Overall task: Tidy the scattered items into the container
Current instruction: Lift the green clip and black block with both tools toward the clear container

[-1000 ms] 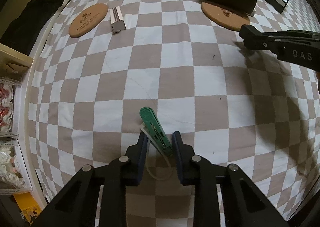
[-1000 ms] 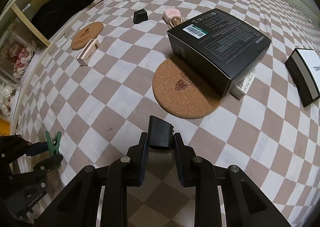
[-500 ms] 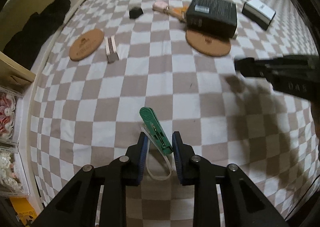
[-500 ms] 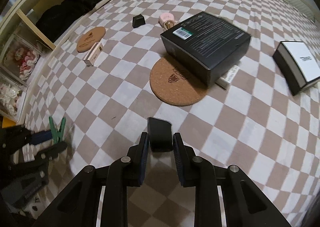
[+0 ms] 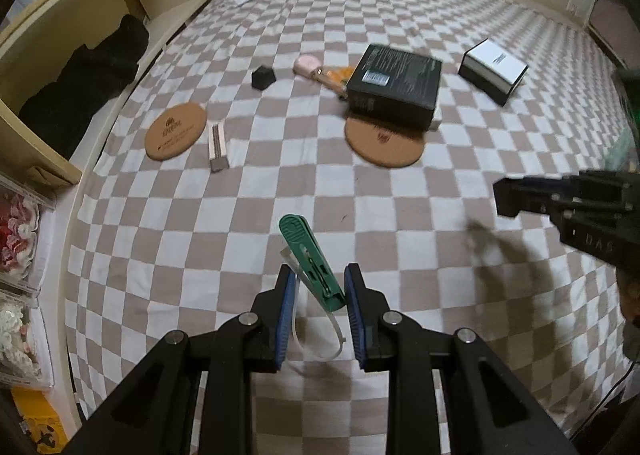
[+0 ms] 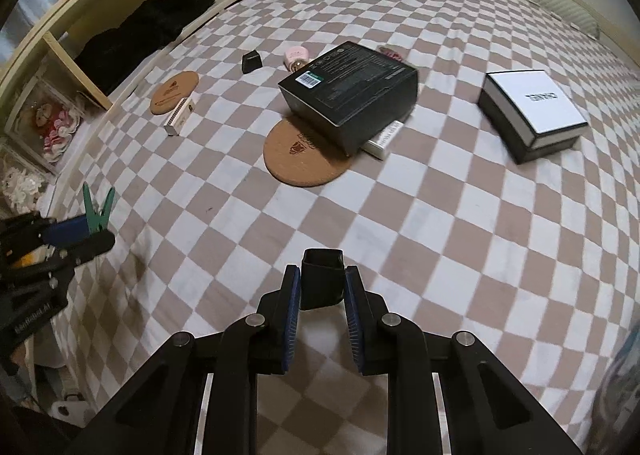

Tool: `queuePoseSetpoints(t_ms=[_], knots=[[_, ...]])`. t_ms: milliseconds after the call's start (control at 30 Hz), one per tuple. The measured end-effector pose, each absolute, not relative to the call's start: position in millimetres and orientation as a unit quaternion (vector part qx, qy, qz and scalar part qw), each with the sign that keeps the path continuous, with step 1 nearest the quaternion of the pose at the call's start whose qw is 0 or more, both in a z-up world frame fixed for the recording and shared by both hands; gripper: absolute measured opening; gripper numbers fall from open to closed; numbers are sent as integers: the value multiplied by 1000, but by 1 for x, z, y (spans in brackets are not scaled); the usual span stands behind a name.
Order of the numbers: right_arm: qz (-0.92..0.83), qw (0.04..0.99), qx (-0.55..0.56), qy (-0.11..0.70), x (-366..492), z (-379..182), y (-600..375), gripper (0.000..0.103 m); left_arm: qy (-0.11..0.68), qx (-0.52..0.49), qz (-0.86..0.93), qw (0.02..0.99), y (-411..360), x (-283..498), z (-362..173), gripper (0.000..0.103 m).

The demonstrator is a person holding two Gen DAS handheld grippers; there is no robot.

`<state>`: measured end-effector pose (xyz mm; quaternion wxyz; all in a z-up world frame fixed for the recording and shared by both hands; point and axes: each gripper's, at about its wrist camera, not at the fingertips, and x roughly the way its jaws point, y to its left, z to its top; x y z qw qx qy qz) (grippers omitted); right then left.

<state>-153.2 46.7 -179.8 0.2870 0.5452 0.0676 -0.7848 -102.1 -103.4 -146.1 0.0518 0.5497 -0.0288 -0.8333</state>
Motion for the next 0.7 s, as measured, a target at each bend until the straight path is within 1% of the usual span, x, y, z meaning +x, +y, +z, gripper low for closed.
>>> queuePoseSetpoints(t_ms=[233, 700], knots=[[-797, 279, 529, 76, -137, -155, 73, 22, -33, 535, -843, 43, -84, -105, -129, 25], [-831, 245, 495, 64, -126, -99, 139, 22, -31, 492, -870, 5, -33, -113, -82, 25]])
